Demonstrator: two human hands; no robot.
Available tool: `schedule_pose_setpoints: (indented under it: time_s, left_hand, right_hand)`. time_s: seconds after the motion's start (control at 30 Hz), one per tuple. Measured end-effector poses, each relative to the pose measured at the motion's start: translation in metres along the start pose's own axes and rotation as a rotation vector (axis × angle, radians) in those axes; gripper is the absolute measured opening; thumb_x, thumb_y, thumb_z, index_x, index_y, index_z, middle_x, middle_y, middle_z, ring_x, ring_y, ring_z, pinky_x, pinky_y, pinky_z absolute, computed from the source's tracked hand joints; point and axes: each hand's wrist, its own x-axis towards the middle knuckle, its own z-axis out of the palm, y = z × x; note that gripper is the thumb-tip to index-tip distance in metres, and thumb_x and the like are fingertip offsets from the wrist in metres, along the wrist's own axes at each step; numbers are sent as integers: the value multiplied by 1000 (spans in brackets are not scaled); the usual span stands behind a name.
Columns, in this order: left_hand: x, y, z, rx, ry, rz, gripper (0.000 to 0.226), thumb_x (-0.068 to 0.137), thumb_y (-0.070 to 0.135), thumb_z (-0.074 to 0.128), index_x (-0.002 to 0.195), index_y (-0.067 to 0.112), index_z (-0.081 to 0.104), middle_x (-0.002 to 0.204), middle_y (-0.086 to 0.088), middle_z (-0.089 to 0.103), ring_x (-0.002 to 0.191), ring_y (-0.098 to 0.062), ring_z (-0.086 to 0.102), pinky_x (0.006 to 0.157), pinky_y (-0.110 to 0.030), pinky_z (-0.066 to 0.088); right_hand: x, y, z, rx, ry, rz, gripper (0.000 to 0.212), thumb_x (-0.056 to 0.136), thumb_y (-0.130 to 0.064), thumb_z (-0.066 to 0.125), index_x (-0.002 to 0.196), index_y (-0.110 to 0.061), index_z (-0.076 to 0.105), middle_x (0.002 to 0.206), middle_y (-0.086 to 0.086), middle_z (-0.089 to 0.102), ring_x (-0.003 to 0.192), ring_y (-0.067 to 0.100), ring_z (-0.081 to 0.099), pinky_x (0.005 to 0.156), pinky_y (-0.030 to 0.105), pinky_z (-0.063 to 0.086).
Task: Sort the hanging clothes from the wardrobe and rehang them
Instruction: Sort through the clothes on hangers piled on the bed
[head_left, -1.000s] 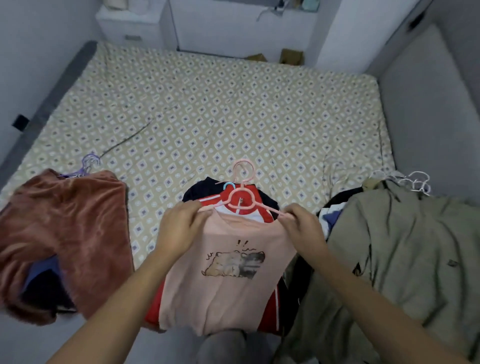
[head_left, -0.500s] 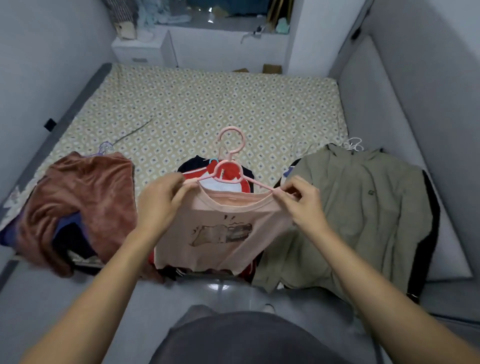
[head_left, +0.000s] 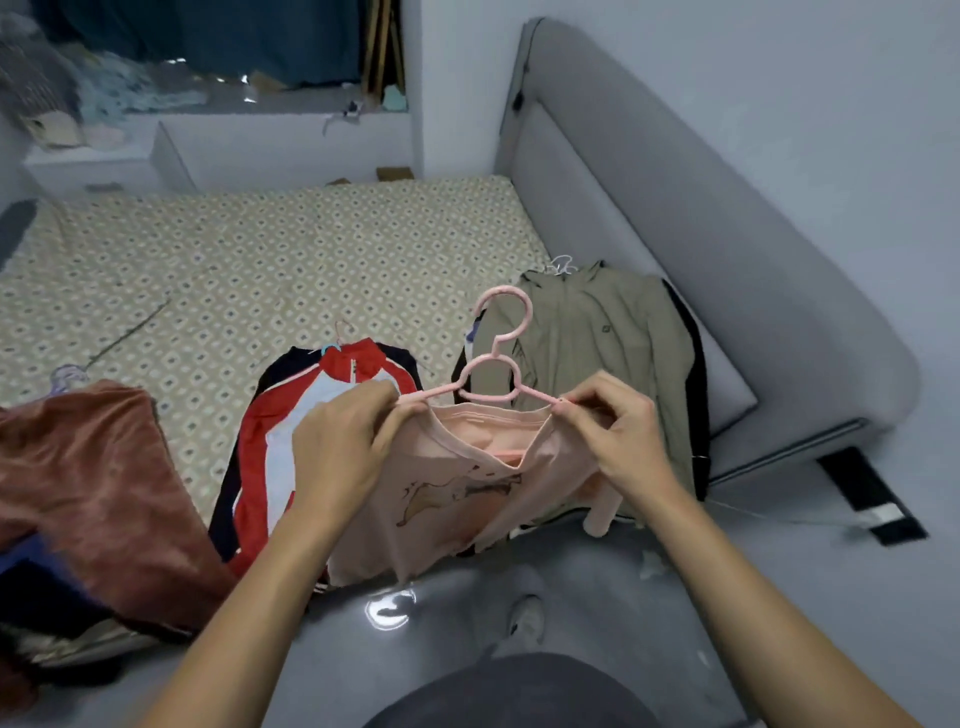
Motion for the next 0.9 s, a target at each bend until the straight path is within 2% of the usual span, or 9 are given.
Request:
schedule_pose_setpoints:
  time_s: [0.13, 0.23, 0.3, 0.4, 0.57, 0.73, 0.8, 0.9]
  left_hand:
    - [0, 31, 8, -13, -5, 36, 46, 101, 61, 50, 73, 25, 45, 63, 6, 47, 57, -16, 48, 46, -33, 31]
    - [7, 57, 19, -21, -20, 63, 47, 101, 63, 45, 75, 25, 48, 67, 6, 51, 60, -15, 50, 47, -31, 30]
    - [14, 77, 28, -38, -35, 84, 42, 102, 62, 45, 76, 28, 45, 67, 9, 49, 60, -11, 48, 46, -30, 28]
    - [26, 106, 50, -64, -61, 128, 39, 102, 56, 52, 75, 33, 37, 65, 12, 41, 60, -9, 43, 49, -24, 21]
    - [46, 135, 101, -40, -104, 169, 40, 103, 53, 57, 75, 30, 41, 66, 10, 41, 61, -10, 43, 50, -20, 21]
    - [60, 163, 144, -29, -144, 119, 42, 102, 61, 46, 76, 29, 47, 69, 9, 46, 63, -9, 46, 48, -29, 37]
    - [68, 172, 159, -25, -161, 99, 39, 103, 62, 44, 77, 32, 46, 71, 11, 47, 66, -8, 47, 49, -29, 39]
    - [87, 174, 181, -6, -195, 90, 35, 104, 61, 40, 82, 34, 48, 77, 13, 49, 72, -7, 49, 52, -28, 41]
  right_hand:
    - [-21, 0, -38, -91, -25, -20, 3, 95, -13, 74, 97, -15, 74, 93, -6, 69, 92, 17, 68, 84, 38, 53]
    - [-26, 12, -64, -143, 4, -6, 9, 102, -17, 66, 106, -18, 73, 101, -11, 70, 98, 16, 68, 89, 43, 53]
    - [-25, 26, -80, -179, 53, -3, 9, 103, -20, 64, 106, -20, 73, 100, -13, 70, 96, 14, 68, 87, 49, 51]
    - [-17, 49, -108, -208, 131, 9, 8, 103, -20, 65, 100, -22, 72, 96, -14, 70, 91, 10, 66, 87, 50, 46]
    - [15, 104, -161, -222, 112, -31, 7, 101, -19, 67, 98, -22, 72, 94, -16, 69, 88, 10, 65, 83, 50, 48]
    - [53, 148, -199, -285, 79, -83, 5, 100, -24, 68, 97, -26, 72, 95, -17, 70, 85, 4, 62, 82, 31, 41]
    - [71, 167, -210, -307, 32, -82, 6, 102, -33, 65, 99, -31, 70, 96, -18, 69, 83, 7, 62, 77, 25, 38]
    - [99, 194, -217, -315, -19, -54, 13, 102, -44, 58, 102, -36, 68, 98, -18, 68, 83, 13, 63, 75, 22, 37]
